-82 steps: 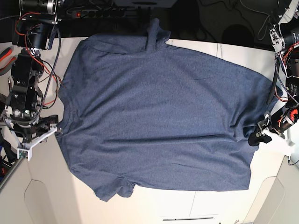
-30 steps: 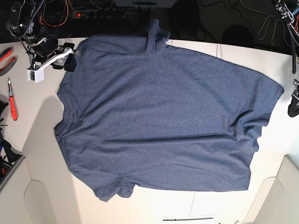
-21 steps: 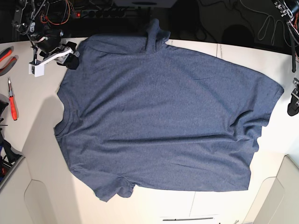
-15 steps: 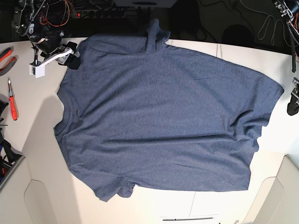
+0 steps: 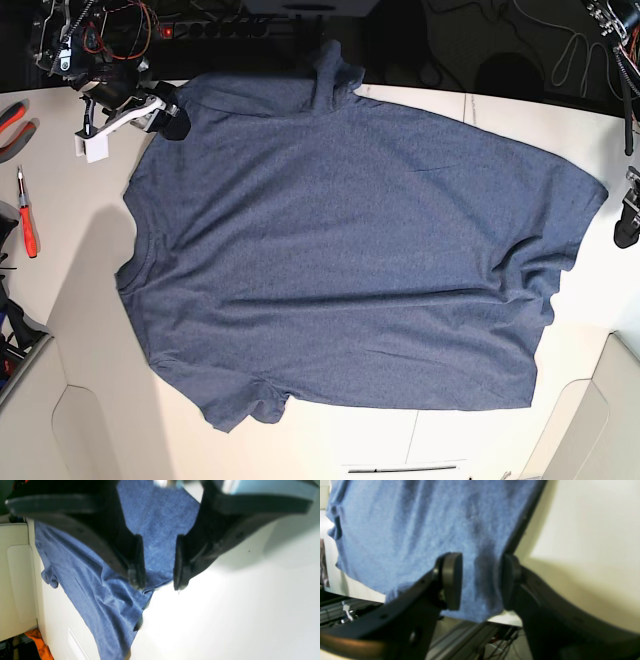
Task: Layout the t-shirt on the table in an organized manner, then fold the t-shirt properly
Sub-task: 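Grasp the shoulder corners of the shirt with both grippers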
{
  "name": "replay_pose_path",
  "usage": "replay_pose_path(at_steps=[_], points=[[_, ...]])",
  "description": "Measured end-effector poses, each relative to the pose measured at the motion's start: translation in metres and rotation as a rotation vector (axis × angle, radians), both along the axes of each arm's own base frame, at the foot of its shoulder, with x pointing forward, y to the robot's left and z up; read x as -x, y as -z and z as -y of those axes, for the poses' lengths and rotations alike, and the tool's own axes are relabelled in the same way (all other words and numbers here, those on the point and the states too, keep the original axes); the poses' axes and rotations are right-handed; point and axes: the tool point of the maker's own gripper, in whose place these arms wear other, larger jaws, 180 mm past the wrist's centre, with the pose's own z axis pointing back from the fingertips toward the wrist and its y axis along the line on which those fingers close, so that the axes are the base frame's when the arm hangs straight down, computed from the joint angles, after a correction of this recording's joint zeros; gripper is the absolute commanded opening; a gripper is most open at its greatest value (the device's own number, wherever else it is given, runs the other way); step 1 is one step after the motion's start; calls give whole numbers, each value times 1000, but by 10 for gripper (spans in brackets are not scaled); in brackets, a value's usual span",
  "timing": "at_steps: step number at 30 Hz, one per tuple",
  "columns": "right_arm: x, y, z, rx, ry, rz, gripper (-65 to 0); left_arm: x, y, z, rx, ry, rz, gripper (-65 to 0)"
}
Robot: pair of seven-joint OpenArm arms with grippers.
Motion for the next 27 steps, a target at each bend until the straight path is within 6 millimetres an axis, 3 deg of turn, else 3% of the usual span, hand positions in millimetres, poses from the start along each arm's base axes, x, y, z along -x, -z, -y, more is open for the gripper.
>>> replay_pose_path(at_steps=[3,7,14,18,21,27], points=[[1,-2,-14,-44,-10,8,-451,0,0,0,0,0,0,-423],[6,-1,-23,-75,-24,-4,-650,1,2,0,-10,5,-15,-423],[5,-1,-23,-77,-26,-3,-650,10,13,-7,-95,9,-74,-421],[5,-1,-20,-67,-31,-3,-650,26,23,-11,-128,5,-113,-361],[4,-1,-15,-54,-36,-2,-650,35,30,-10,-126,7,-136,-361],[2,-2,-10,-41,-37,6,-650,40,46,11,-74,5,-141,-361]])
